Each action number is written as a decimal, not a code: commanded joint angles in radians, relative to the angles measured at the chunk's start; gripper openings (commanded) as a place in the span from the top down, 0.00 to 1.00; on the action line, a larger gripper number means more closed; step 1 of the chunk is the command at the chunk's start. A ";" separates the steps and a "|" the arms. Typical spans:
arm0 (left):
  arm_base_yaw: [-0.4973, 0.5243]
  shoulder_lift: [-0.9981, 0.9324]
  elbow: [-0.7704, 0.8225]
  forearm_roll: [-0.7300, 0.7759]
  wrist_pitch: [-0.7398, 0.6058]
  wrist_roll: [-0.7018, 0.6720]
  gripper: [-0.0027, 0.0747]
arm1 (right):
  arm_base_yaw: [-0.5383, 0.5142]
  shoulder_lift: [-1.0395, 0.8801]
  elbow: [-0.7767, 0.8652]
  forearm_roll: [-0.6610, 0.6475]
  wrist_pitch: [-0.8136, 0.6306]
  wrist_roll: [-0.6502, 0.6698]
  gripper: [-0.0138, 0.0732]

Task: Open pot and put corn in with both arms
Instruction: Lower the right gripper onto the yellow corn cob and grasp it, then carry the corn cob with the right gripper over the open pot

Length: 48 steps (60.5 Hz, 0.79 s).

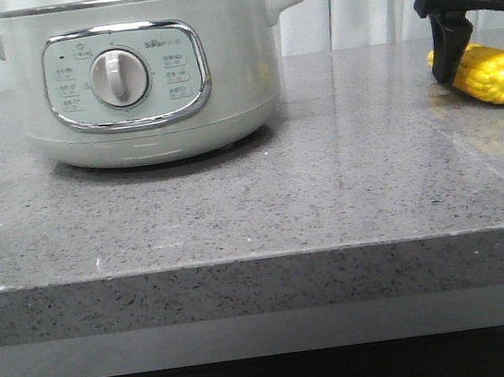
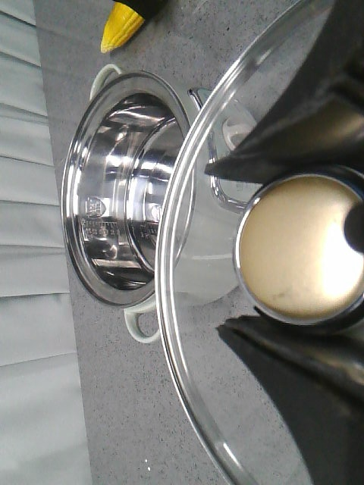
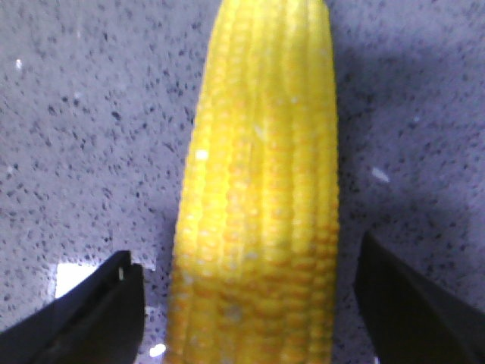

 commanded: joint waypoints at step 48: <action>0.003 -0.003 -0.038 -0.002 -0.142 -0.003 0.66 | 0.077 -0.350 -0.036 0.006 0.091 -0.022 0.50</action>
